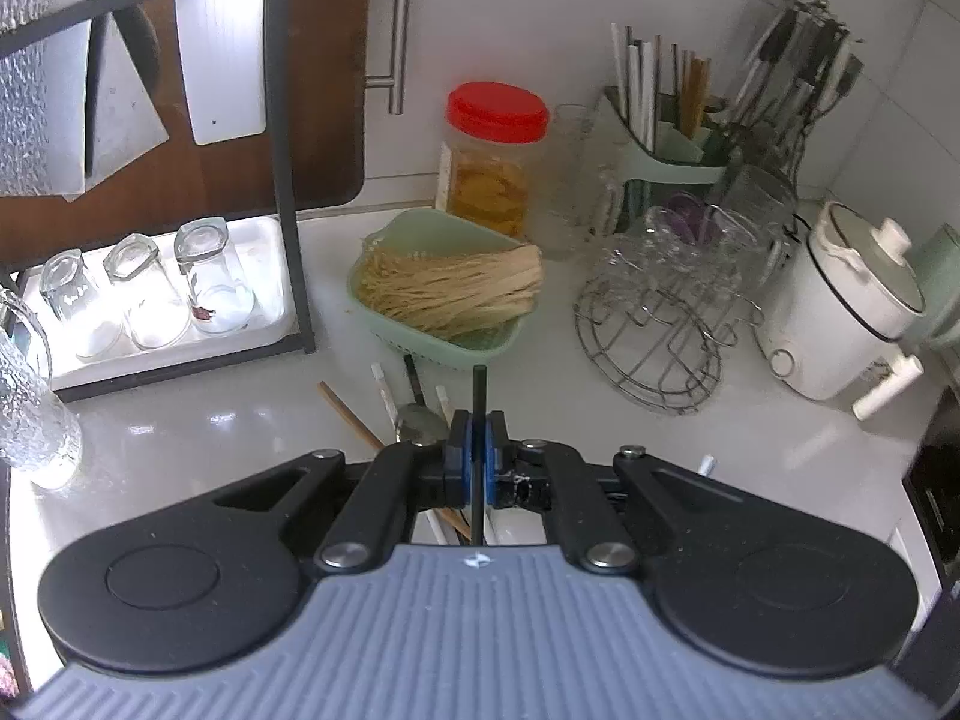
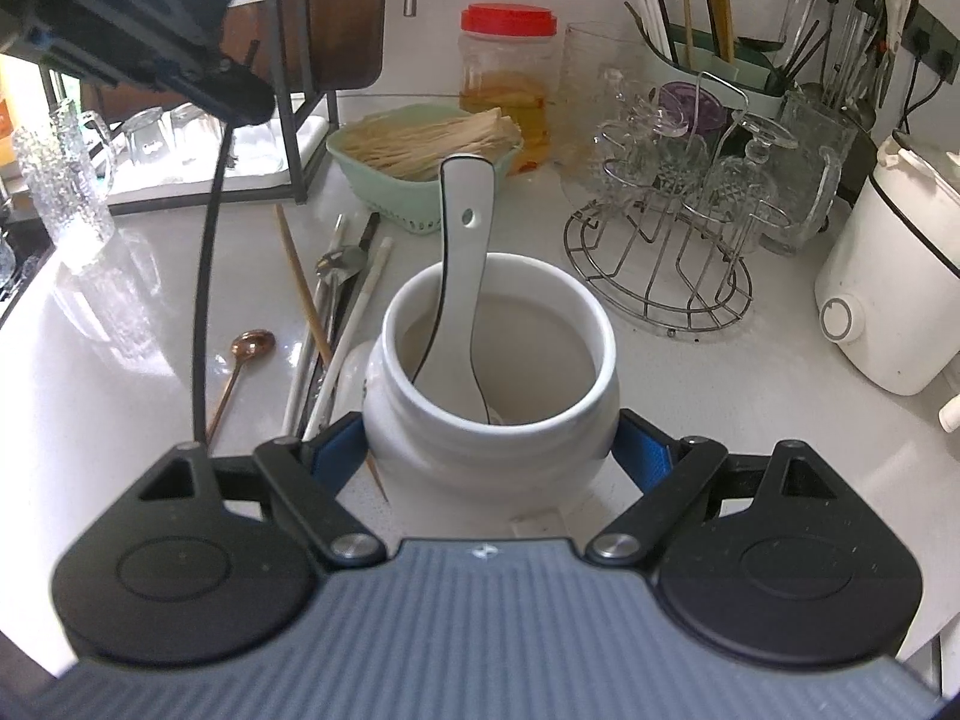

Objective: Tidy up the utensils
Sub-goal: 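Lift the black chopstick with the left gripper and lower it into the jar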

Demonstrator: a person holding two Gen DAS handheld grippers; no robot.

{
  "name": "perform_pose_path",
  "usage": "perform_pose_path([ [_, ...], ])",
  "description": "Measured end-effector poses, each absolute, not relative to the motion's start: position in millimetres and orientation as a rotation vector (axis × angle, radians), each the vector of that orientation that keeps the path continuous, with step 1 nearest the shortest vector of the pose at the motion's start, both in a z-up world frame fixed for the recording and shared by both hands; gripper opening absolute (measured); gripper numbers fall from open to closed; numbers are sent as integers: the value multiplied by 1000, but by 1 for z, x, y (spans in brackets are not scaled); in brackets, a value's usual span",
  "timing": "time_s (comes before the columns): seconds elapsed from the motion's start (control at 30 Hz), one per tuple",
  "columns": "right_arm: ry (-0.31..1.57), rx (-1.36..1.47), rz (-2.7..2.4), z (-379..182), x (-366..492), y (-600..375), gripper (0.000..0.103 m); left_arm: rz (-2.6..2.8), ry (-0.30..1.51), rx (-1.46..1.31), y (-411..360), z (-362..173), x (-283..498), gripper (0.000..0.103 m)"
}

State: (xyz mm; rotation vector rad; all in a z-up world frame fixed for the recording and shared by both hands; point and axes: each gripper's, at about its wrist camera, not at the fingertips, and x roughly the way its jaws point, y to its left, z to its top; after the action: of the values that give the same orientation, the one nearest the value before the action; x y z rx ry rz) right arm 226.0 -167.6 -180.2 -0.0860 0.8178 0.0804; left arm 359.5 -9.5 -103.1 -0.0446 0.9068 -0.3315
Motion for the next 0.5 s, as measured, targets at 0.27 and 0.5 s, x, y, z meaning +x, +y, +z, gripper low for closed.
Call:
perform_pose_path([
  [0.27, 803, -96, 102, -182, 228, -168, 90, -382, 908, -35, -11, -86, 342, 5],
  [0.5, 792, -105, 115, -182, 228, -167, 90, -432, 873, -42, -15, -61, 324, 5],
])
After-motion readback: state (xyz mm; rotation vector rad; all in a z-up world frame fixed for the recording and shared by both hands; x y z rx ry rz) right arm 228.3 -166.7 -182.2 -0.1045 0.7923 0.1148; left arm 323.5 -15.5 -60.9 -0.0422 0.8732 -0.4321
